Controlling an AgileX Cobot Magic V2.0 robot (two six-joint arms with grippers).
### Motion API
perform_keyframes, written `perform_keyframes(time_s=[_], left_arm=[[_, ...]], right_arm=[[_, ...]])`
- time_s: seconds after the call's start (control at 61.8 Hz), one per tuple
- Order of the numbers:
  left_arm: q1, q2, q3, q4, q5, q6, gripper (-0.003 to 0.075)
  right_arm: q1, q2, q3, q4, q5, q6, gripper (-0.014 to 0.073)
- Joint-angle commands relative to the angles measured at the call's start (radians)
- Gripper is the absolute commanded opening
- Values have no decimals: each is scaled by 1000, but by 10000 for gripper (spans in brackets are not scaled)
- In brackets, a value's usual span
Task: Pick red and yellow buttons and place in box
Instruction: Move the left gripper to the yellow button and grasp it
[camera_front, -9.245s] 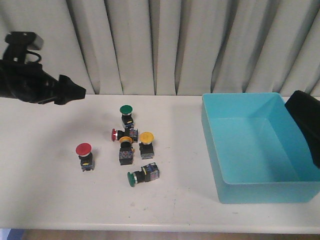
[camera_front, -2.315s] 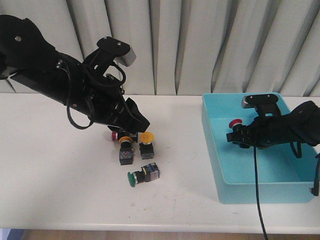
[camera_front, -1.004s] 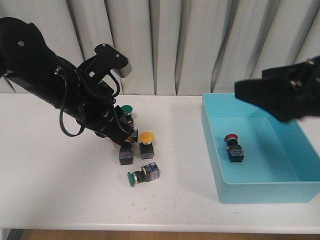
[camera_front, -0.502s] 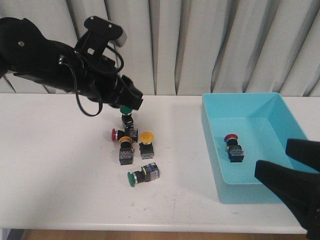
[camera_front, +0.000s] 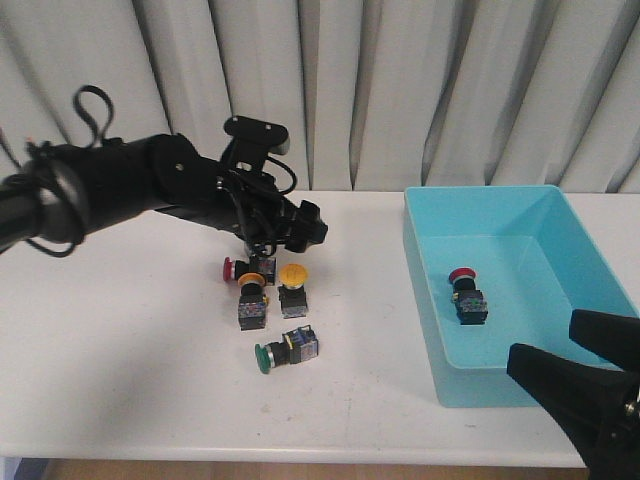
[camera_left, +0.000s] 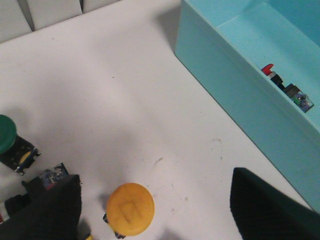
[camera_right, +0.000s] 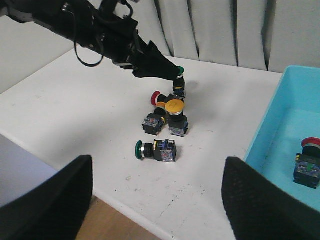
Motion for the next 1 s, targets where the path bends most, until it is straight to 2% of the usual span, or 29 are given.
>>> perform_keyframes(time_s=[0.0, 0.243, 0.599, 0.988], left_arm=[[-1, -4, -88, -58, -60, -34, 579], [0, 118, -219, -33, -3, -86, 579], [0, 196, -219, 110, 80, -184, 579], [0, 233, -219, 110, 149, -188, 575]], right_arm=[[-2, 2, -28, 28, -37, -5, 517], [-2, 2, -28, 9, -34, -5, 517], [-2, 2, -28, -10, -34, -3, 517], [-2, 2, -28, -9, -37, -3, 517]])
